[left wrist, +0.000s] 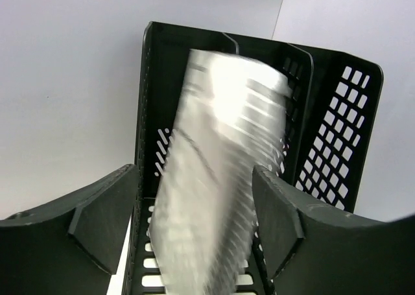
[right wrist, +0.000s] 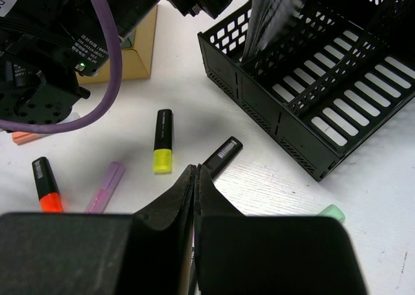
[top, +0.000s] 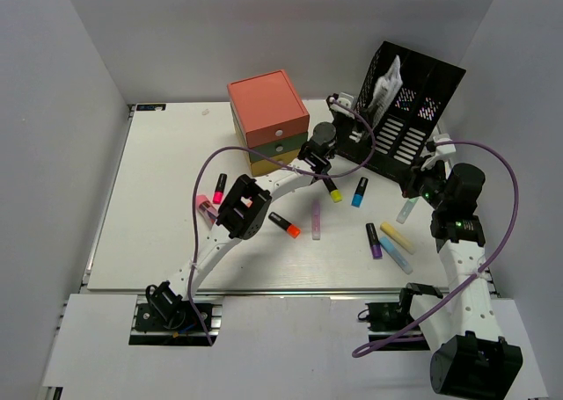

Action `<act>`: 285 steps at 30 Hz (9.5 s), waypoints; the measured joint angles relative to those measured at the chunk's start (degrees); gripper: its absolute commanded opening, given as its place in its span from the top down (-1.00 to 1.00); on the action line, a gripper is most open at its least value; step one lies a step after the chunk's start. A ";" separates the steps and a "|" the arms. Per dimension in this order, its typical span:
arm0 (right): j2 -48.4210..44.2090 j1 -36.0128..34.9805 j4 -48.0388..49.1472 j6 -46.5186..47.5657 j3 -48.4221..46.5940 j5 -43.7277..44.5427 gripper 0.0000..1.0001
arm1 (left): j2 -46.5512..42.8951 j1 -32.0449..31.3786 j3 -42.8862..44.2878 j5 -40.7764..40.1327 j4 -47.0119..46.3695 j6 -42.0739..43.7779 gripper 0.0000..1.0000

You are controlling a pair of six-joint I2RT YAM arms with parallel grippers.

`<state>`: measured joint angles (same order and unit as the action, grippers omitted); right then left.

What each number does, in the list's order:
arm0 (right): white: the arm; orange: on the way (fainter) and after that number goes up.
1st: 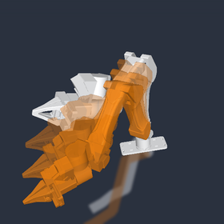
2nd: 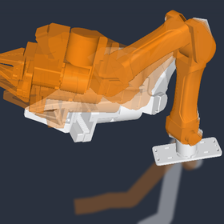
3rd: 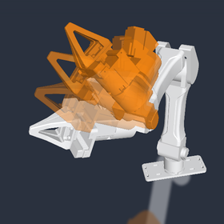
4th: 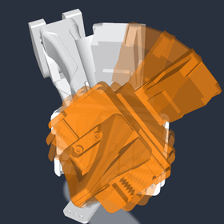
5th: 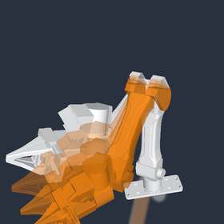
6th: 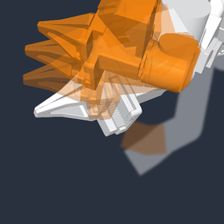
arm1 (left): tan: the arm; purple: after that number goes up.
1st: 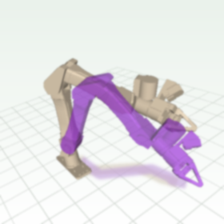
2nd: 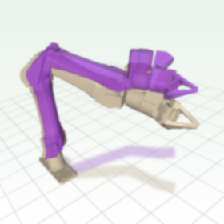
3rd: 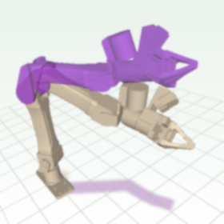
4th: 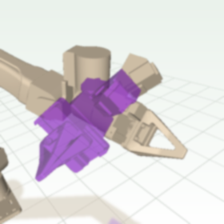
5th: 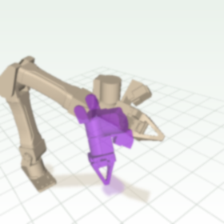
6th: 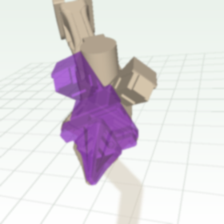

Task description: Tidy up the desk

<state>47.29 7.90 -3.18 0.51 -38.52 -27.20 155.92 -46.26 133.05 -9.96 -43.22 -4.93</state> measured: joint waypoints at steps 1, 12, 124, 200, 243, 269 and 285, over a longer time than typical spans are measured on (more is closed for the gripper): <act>0.00 0.00 0.00 0.00 0.00 0.00 1.00 | 0.00 0.00 0.00 0.07 0.00 0.04 -0.70; -0.59 0.00 0.52 0.15 1.27 -0.07 1.00 | -10.47 -0.02 -11.87 0.70 2.19 1.66 -0.80; 4.52 -1.29 -1.01 4.37 1.99 -10.19 0.04 | -30.47 1.53 -11.17 -45.77 92.45 -39.43 0.21; 4.52 -1.27 -1.05 6.10 1.99 -9.57 -0.22 | -58.75 -4.50 -42.25 -25.42 78.03 -41.94 -0.72; 22.88 -22.95 -19.12 19.37 -9.38 2.25 -0.32 | -96.17 12.55 -86.09 -21.57 70.95 -22.08 -0.56; 11.30 -22.12 -13.73 17.62 -2.80 1.14 -0.55 | -77.64 29.35 -79.95 -0.92 83.97 -36.98 -0.61; 11.26 -21.84 -13.33 17.92 -1.97 1.18 -0.55 | -67.78 29.44 -80.08 -0.61 83.38 -39.08 -0.43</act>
<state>58.54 -13.93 -16.51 18.44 -40.49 -26.02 88.14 -16.82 52.97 -10.57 40.16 -44.01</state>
